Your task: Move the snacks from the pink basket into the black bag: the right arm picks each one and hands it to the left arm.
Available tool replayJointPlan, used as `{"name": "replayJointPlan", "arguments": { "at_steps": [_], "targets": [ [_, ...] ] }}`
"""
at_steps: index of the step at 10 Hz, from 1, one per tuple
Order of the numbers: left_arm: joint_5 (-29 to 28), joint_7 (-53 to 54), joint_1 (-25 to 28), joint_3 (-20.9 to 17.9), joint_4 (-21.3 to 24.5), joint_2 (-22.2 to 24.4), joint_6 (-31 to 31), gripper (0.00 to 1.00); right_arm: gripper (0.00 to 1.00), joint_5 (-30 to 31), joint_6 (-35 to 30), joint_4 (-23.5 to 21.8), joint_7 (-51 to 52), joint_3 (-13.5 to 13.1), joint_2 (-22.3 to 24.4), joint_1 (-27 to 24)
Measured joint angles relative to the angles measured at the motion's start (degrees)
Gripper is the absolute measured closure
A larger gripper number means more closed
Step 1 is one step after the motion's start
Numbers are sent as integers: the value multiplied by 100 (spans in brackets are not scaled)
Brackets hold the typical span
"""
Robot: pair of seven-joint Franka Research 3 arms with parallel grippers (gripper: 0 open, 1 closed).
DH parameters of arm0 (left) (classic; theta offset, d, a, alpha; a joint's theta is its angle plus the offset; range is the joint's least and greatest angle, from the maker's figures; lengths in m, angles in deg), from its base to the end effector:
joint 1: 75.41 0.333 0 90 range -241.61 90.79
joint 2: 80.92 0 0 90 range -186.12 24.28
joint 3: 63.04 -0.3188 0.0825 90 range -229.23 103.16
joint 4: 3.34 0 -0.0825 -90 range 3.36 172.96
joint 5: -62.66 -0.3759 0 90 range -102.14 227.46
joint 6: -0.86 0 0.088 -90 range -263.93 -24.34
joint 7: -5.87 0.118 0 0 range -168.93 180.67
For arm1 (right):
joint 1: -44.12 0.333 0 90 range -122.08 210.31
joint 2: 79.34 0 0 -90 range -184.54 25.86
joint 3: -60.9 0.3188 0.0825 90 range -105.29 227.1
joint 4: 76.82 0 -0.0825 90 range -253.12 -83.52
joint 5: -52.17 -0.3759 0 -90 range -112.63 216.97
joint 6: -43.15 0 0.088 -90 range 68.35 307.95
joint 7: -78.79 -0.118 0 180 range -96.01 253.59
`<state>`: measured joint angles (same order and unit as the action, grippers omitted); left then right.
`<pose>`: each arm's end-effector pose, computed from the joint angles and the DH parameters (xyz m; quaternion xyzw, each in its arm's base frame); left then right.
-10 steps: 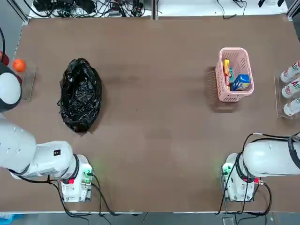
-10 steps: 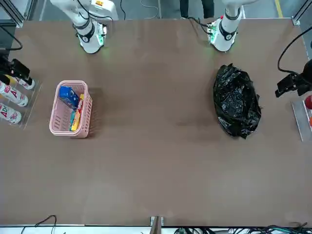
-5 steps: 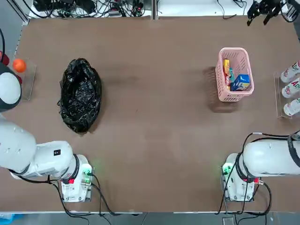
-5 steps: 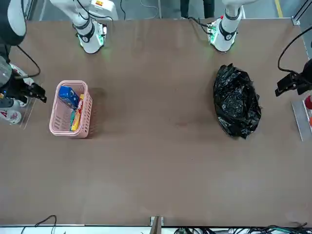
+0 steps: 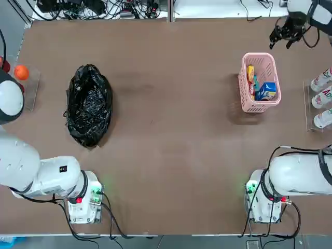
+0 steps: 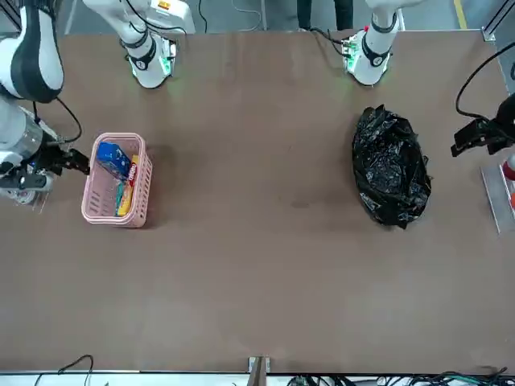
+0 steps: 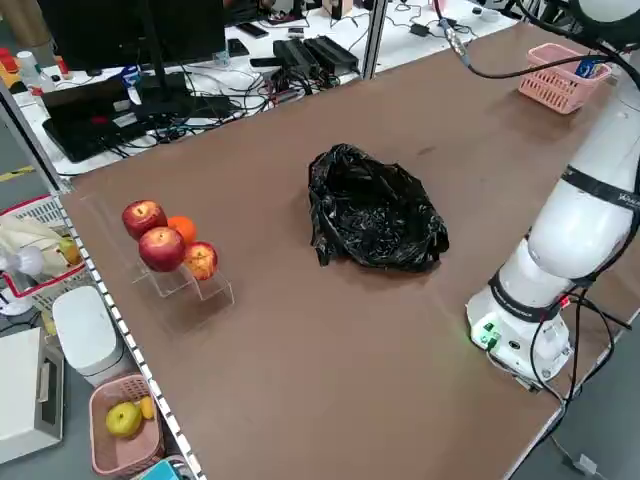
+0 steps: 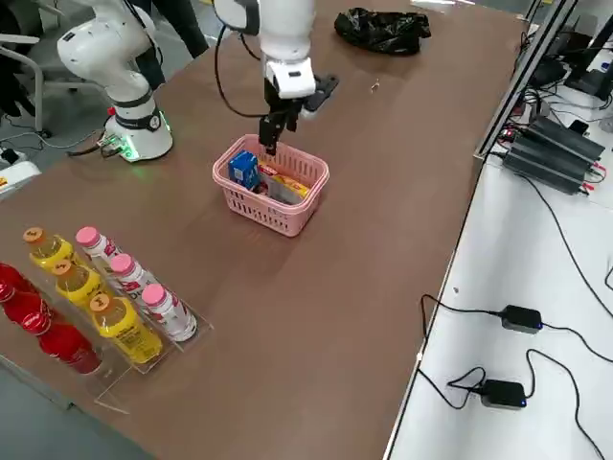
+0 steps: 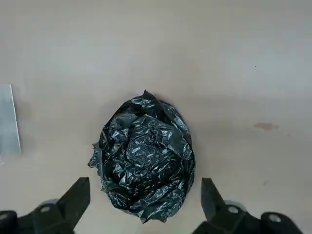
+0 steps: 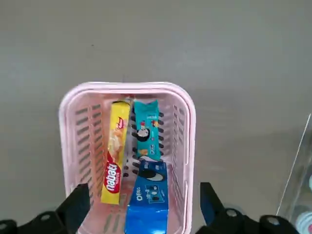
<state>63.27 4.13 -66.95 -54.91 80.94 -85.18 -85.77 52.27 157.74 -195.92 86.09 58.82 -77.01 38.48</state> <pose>0.5634 0.0051 0.6164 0.9997 0.0179 -0.0164 0.0104 0.5209 -0.0709 0.4380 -0.9998 0.0033 0.0189 0.0024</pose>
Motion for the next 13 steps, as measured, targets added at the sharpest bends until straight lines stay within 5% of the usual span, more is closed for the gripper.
{"name": "replayJointPlan", "arguments": {
  "at_steps": [7,13],
  "targets": [
    [0,-25,58,-6,13,-167,5,0,0,-24,847,-1556,214,-7,669,-330],
    [0,-33,51,-1,7,-167,-2,0,0,-35,986,-2143,214,-3,995,-331]
  ]
}}
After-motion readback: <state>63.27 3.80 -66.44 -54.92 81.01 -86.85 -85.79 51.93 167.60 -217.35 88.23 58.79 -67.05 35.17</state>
